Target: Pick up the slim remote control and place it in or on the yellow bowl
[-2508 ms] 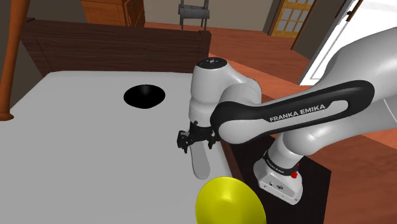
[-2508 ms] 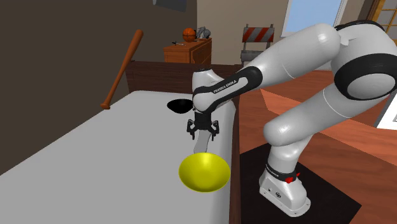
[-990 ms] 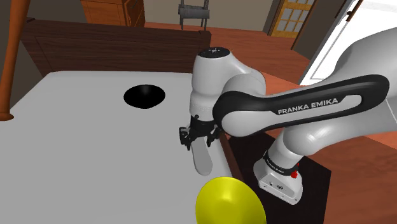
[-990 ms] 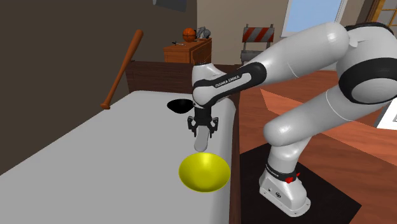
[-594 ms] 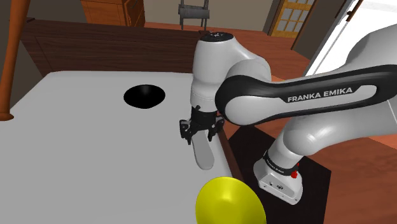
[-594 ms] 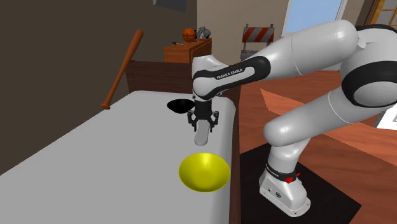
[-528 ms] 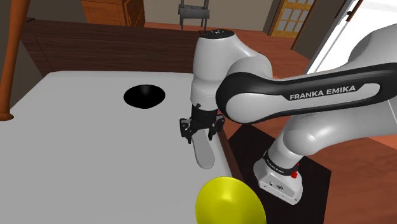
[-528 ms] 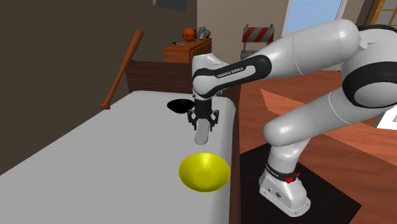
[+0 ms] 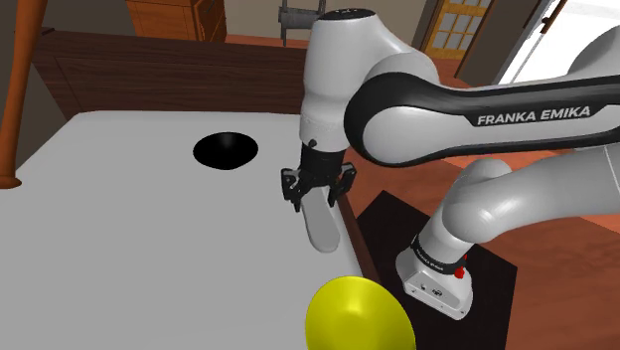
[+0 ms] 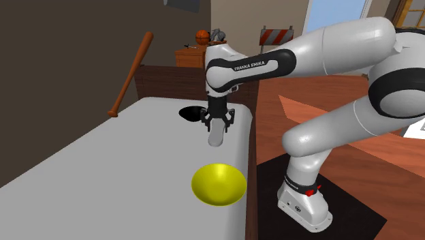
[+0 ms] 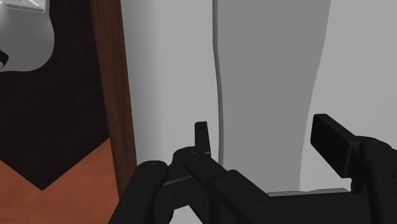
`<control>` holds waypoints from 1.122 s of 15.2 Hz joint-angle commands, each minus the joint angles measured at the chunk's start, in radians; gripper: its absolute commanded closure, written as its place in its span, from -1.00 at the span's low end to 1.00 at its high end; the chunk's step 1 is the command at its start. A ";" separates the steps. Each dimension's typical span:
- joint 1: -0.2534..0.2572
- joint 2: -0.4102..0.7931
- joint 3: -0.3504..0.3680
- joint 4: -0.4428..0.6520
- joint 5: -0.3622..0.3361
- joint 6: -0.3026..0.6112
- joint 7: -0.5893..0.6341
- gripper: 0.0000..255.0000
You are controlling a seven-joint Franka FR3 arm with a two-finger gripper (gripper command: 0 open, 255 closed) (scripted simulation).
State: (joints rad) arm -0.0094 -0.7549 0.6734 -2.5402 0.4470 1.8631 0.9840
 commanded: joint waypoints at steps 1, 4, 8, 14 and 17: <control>-0.002 -0.005 -0.012 0.022 -0.009 -0.027 0.001 1.00; 0.037 -0.051 -0.001 0.020 0.017 -0.066 0.040 1.00; 0.112 -0.126 0.038 0.013 0.075 -0.120 0.124 1.00; 0.209 -0.204 0.110 0.038 0.160 -0.191 0.265 1.00; 0.247 -0.227 0.152 0.066 0.201 -0.220 0.339 1.00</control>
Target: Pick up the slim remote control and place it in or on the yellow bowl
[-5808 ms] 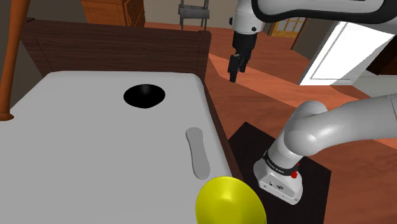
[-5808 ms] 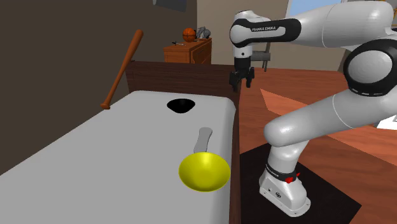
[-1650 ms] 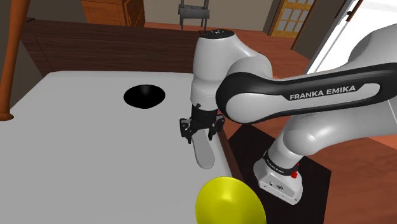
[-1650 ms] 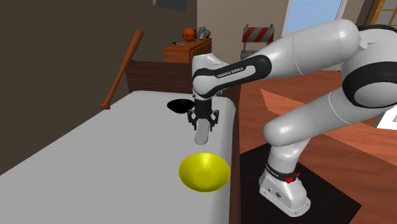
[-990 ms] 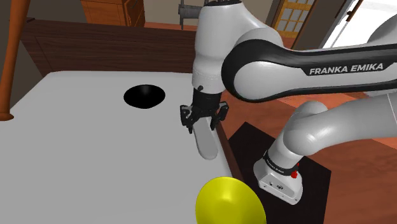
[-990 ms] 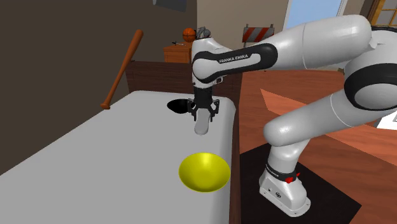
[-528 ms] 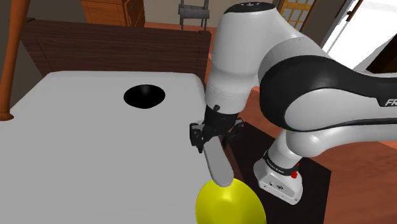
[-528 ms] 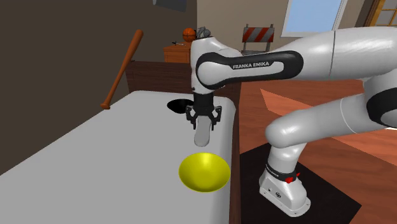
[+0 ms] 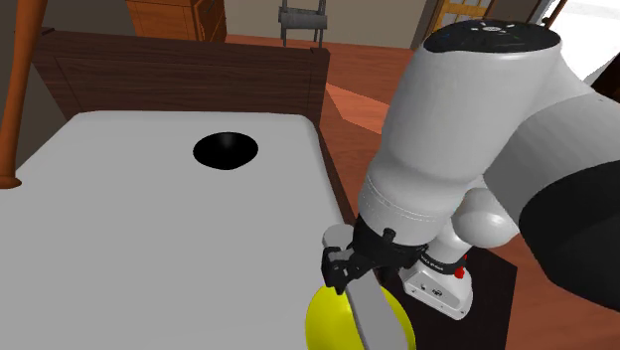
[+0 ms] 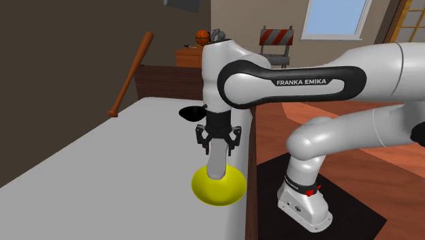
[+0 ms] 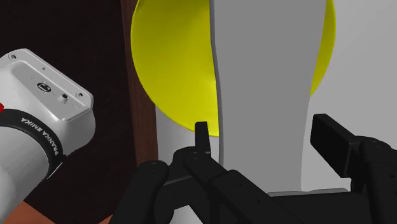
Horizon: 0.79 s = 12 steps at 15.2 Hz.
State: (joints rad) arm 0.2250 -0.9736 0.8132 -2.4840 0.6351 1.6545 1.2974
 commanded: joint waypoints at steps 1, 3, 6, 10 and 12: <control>0.024 -0.014 0.027 0.021 0.027 -0.020 0.050 1.00; 0.035 -0.020 0.046 0.037 0.043 -0.030 0.081 1.00; 0.039 -0.022 0.071 0.004 0.064 0.003 0.076 1.00; 0.043 -0.021 0.107 -0.037 0.094 0.049 0.070 1.00; 0.045 -0.019 0.126 -0.056 0.110 0.072 0.066 1.00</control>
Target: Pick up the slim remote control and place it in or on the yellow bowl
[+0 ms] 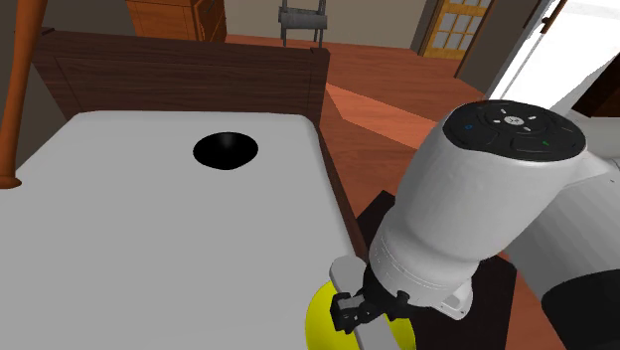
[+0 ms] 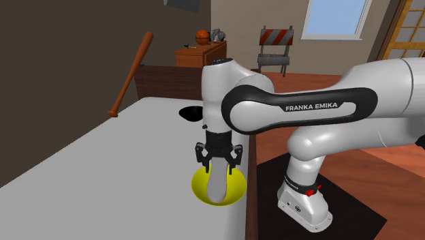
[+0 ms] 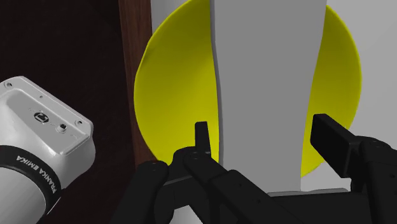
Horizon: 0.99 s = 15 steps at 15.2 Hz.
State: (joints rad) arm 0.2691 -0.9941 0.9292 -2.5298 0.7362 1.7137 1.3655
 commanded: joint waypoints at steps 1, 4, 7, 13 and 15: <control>0.001 0.002 0.020 -0.020 0.017 0.025 -0.003 1.00; 0.001 0.008 0.052 -0.046 0.041 0.061 -0.009 1.00; 0.001 0.013 0.072 -0.062 0.057 0.084 -0.012 1.00; 0.001 0.013 0.073 -0.062 0.058 0.084 -0.012 1.00; 0.000 0.013 0.073 -0.061 0.058 0.084 -0.012 -1.00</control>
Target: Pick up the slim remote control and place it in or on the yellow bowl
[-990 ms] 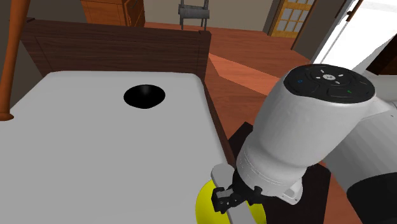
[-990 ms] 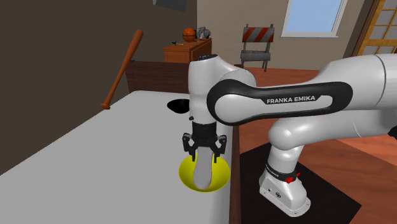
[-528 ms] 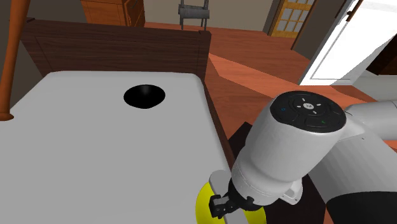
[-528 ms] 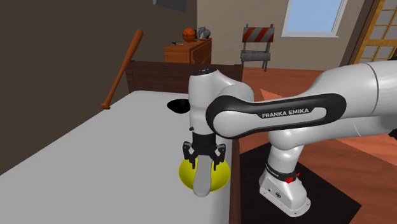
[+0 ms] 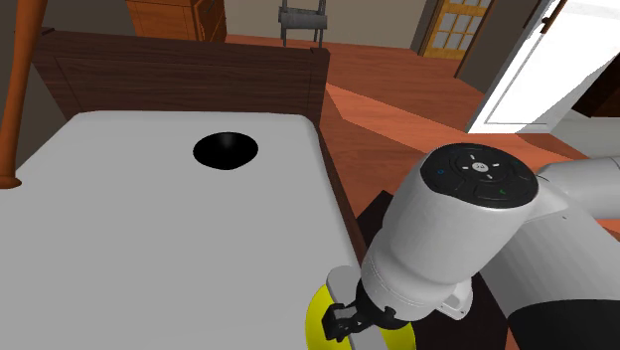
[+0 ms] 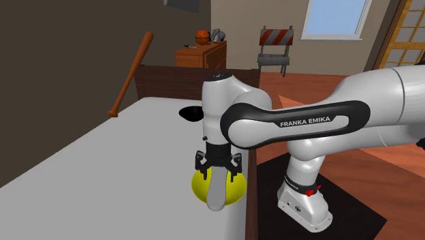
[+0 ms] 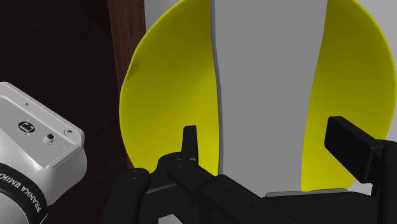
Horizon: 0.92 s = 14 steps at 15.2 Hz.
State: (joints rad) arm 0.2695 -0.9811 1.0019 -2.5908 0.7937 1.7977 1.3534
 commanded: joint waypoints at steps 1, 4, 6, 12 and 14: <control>0.000 0.000 0.000 0.000 0.000 0.000 0.000 -1.00; 0.000 0.000 0.000 -0.001 0.000 0.000 0.000 -1.00; -0.001 -0.010 -0.052 0.044 -0.042 -0.060 0.009 -1.00; -0.005 -0.012 -0.094 0.088 -0.076 -0.112 0.017 -1.00; -0.005 -0.012 -0.094 0.088 -0.076 -0.112 0.017 -1.00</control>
State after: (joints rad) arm 0.2647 -0.9933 0.9080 -2.5026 0.7176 1.6866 1.3701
